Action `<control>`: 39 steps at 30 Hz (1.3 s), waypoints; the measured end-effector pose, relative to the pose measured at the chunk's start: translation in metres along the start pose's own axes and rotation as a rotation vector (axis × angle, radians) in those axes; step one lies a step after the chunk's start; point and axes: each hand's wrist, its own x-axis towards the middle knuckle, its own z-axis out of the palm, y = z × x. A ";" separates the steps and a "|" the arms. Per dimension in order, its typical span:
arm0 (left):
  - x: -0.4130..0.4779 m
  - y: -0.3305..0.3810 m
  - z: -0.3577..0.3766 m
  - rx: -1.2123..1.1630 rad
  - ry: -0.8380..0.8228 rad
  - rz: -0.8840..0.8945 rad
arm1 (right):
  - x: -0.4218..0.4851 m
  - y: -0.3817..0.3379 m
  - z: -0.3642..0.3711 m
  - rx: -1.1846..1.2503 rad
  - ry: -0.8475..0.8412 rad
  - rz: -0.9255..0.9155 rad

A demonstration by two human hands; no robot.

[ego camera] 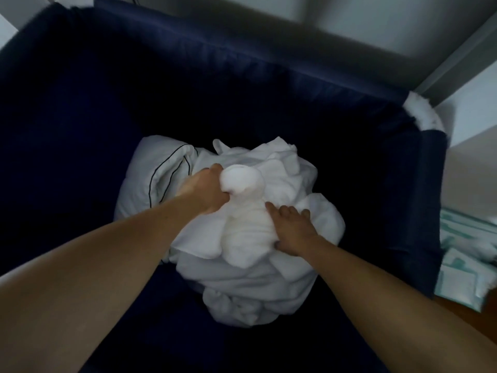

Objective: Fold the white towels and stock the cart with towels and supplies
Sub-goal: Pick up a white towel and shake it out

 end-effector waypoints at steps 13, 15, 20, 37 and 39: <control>-0.055 0.047 -0.124 -0.114 0.251 0.097 | -0.092 -0.014 -0.184 0.494 0.351 0.057; -0.075 0.063 -0.159 -0.152 0.304 0.142 | -0.124 -0.024 -0.216 0.557 0.503 0.115; -0.125 0.107 -0.233 -0.251 0.407 0.298 | -0.216 -0.039 -0.272 0.595 0.813 0.214; -0.338 0.331 -0.213 -0.427 0.294 0.874 | -0.516 0.041 -0.228 0.648 1.332 0.475; -0.360 0.357 -0.192 -0.430 0.190 0.885 | -0.547 0.060 -0.203 0.666 1.331 0.505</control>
